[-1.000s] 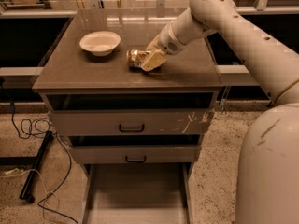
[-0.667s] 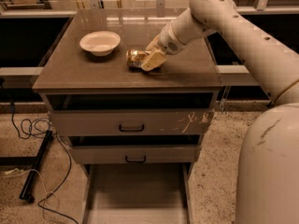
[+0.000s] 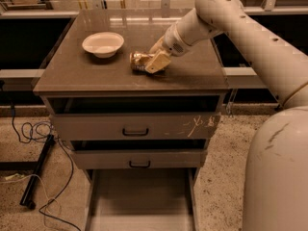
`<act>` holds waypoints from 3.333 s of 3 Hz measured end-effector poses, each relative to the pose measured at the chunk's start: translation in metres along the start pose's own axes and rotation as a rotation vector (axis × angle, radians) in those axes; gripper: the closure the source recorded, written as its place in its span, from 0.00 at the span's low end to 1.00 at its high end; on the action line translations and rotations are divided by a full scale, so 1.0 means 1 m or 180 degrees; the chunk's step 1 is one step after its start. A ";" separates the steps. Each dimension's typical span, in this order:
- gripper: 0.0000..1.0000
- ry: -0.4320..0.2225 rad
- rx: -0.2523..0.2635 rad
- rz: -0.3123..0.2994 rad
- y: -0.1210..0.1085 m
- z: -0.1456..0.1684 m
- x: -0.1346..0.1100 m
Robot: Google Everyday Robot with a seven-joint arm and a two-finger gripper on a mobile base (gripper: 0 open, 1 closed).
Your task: Place orange can into bottom drawer
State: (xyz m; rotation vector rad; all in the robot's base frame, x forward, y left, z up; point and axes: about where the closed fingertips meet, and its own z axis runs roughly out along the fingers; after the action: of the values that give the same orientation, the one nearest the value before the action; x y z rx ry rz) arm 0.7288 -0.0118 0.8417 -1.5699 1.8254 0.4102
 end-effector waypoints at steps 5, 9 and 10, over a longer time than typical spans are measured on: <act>1.00 -0.0221 0.0386 -0.0159 0.025 -0.137 -0.010; 1.00 -0.0359 0.0619 -0.0011 0.178 -0.185 0.022; 1.00 -0.0327 0.0610 -0.0014 0.185 -0.169 0.031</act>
Offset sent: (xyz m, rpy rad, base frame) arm 0.0113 -0.0451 0.0767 0.0215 -0.0732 -0.0298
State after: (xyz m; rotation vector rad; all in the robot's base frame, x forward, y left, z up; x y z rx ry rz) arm 0.5014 -0.1013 0.9057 -1.3968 1.7284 0.2984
